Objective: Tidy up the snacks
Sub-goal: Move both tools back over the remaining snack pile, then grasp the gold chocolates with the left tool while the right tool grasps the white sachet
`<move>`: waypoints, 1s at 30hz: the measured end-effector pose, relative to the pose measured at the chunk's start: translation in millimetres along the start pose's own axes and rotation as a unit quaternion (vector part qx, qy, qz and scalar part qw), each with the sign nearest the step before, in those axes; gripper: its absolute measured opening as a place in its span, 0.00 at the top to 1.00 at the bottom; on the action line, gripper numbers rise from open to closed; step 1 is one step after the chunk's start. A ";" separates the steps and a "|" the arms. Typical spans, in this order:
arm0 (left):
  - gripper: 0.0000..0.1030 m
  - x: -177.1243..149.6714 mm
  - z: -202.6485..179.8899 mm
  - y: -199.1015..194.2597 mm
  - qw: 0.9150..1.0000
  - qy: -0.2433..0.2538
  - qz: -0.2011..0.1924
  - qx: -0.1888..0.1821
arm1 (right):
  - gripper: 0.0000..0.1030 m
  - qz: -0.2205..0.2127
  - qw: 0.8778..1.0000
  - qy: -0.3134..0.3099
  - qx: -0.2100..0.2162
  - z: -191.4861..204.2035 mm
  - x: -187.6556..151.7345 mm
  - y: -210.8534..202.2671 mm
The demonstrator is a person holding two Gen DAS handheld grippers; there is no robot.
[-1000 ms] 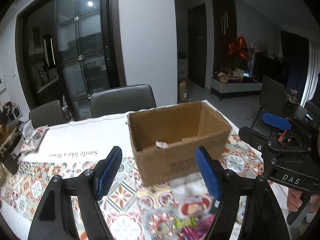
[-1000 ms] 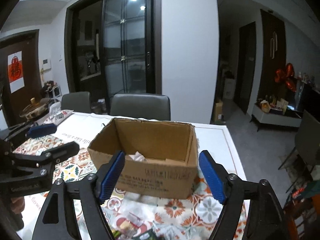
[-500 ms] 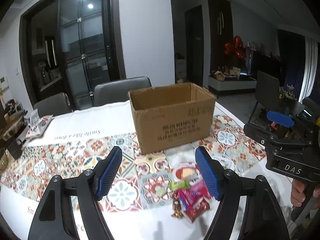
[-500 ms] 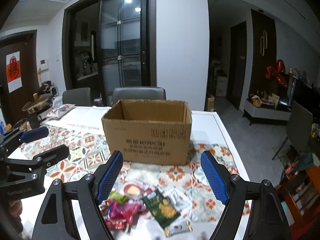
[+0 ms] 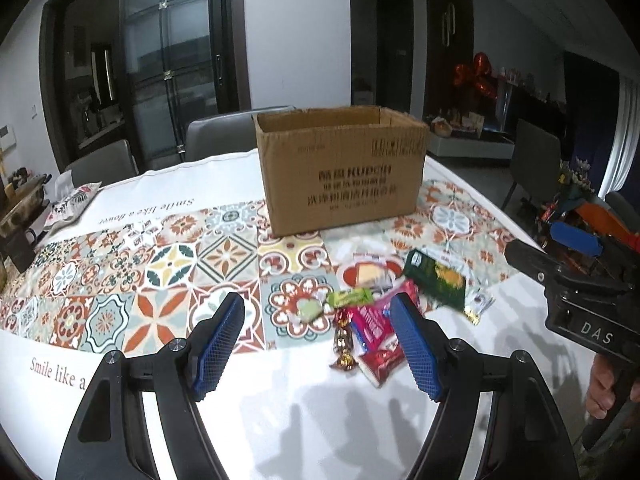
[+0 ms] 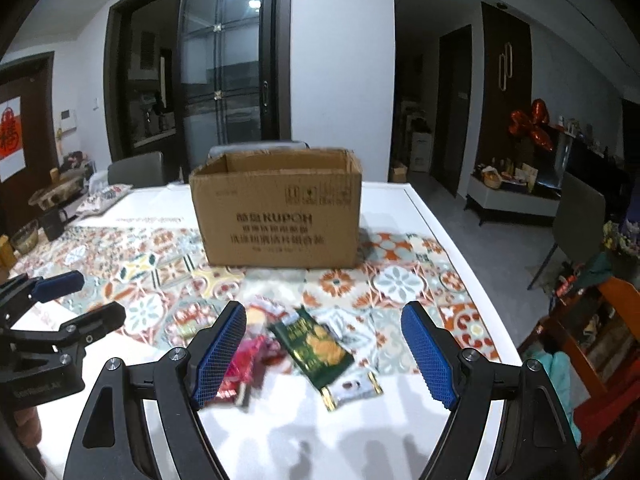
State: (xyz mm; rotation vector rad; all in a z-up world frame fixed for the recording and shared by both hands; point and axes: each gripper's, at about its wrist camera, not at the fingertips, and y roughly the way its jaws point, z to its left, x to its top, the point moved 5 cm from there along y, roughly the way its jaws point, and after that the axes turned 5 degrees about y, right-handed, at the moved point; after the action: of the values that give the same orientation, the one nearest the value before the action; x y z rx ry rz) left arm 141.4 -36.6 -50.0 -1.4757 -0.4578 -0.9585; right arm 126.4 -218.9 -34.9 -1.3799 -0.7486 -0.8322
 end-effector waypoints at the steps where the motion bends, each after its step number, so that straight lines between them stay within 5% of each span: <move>1: 0.28 -2.1 -2.7 0.4 1.000 0.008 -0.004 0.008 | 0.22 0.010 1.000 0.005 0.002 -2.2 -6.3 2.8; 10: 0.30 -13.5 -14.0 13.9 0.999 0.027 -0.007 0.029 | 0.22 0.064 0.997 0.036 0.000 -21.9 -39.9 31.3; 30: 0.58 -39.7 -17.3 83.5 0.996 -0.004 0.087 -0.018 | 0.22 0.127 0.992 0.025 -0.009 -27.4 -70.2 84.7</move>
State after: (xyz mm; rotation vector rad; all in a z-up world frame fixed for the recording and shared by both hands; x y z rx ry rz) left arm 177.5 -56.7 -134.5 -1.5254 -0.3125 -0.8265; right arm 161.3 -240.9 -140.5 -1.4302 -0.5148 -0.6723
